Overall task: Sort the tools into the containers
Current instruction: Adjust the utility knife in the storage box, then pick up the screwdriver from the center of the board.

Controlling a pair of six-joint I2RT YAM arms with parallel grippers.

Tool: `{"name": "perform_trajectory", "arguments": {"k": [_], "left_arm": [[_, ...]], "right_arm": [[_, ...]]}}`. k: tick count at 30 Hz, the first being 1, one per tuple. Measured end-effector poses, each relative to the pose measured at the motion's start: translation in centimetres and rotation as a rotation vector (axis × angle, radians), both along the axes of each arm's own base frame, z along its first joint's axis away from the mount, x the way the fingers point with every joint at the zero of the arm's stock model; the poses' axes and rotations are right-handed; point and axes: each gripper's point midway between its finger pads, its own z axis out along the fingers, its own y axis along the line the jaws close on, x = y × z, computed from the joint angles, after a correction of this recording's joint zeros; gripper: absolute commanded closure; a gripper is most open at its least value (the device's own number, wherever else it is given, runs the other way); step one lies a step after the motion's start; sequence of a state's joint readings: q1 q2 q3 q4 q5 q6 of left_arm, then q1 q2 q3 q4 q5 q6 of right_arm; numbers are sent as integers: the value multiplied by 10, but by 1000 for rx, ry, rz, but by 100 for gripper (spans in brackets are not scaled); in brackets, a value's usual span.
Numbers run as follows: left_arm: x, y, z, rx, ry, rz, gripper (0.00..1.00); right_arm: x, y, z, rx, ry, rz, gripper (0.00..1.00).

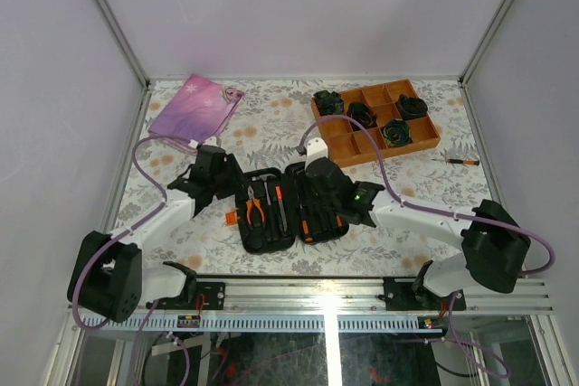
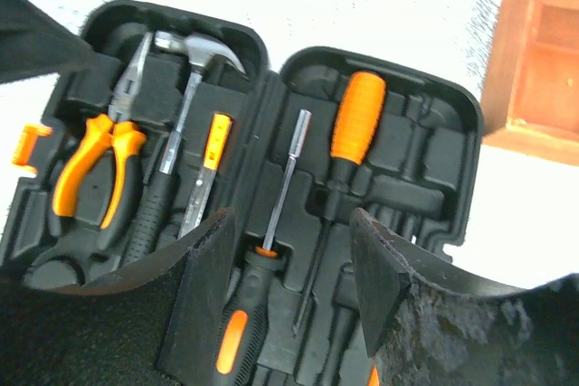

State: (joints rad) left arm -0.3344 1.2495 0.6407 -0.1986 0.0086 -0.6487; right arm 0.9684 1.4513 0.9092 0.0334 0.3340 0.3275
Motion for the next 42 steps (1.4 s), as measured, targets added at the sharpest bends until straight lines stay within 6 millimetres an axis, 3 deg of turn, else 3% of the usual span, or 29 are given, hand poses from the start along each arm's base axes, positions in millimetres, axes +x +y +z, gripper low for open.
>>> {"name": "perform_trajectory", "arguments": {"k": [9,15,19,23,29,33,37,42], "left_arm": [[-5,5,18,-3,-36,14,47],[-7,8,28,7,-43,27,45],[-5,11,46,19,-72,30,43],[1,10,71,24,-123,11,42],[2,7,91,53,-144,-58,41],[-1,10,96,94,-145,-103,41],[-6,14,92,141,-130,-139,41],[-10,18,85,180,-113,-167,41]], "right_arm": [[-3,-43,-13,-7,19,-125,38],[6,-55,-6,30,18,-180,38],[18,-73,2,77,29,-243,38],[35,-110,13,122,36,-366,36],[53,-183,22,175,60,-610,29],[64,-250,14,221,104,-842,25],[65,-299,1,276,170,-1022,22],[63,-345,-21,334,271,-1243,19]]}}
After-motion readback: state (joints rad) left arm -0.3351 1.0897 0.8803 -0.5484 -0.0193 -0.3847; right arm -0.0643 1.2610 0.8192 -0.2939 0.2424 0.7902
